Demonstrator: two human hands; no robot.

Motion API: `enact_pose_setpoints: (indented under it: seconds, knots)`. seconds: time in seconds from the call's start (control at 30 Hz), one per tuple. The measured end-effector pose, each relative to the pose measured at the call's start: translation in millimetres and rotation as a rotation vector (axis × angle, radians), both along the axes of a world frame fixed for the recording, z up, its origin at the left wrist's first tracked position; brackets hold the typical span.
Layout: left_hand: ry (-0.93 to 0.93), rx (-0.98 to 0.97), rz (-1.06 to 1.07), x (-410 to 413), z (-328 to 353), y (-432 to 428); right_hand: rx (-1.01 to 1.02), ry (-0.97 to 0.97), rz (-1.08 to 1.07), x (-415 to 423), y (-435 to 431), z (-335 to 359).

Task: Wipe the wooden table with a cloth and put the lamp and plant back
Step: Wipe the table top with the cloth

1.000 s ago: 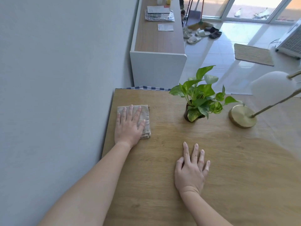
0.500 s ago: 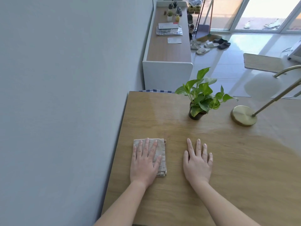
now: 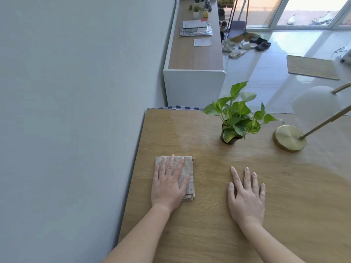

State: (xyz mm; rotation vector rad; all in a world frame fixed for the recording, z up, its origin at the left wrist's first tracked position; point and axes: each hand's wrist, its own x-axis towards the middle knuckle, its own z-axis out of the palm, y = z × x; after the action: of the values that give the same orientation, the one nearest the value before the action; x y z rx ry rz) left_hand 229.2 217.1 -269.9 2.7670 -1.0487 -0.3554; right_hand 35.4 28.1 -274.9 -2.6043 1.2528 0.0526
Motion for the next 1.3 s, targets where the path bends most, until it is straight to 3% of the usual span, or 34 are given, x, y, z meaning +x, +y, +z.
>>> enact_pose_setpoints:
  seconds: [0.63,1.03,1.3]
  knots:
    - [-0.041,-0.023,0.016,187.2,-3.1,-166.3,-0.112,-0.056,-0.062,4.1,-3.1,-13.4]
    - [-0.037,0.019,-0.003,179.2,-7.2,-161.7,-0.093,-0.020,-0.058,2.5,-5.4,-15.4]
    - [0.003,0.009,-0.059,91.2,-5.0,-114.5,-0.060,-0.016,-0.047,4.5,-8.6,-11.8]
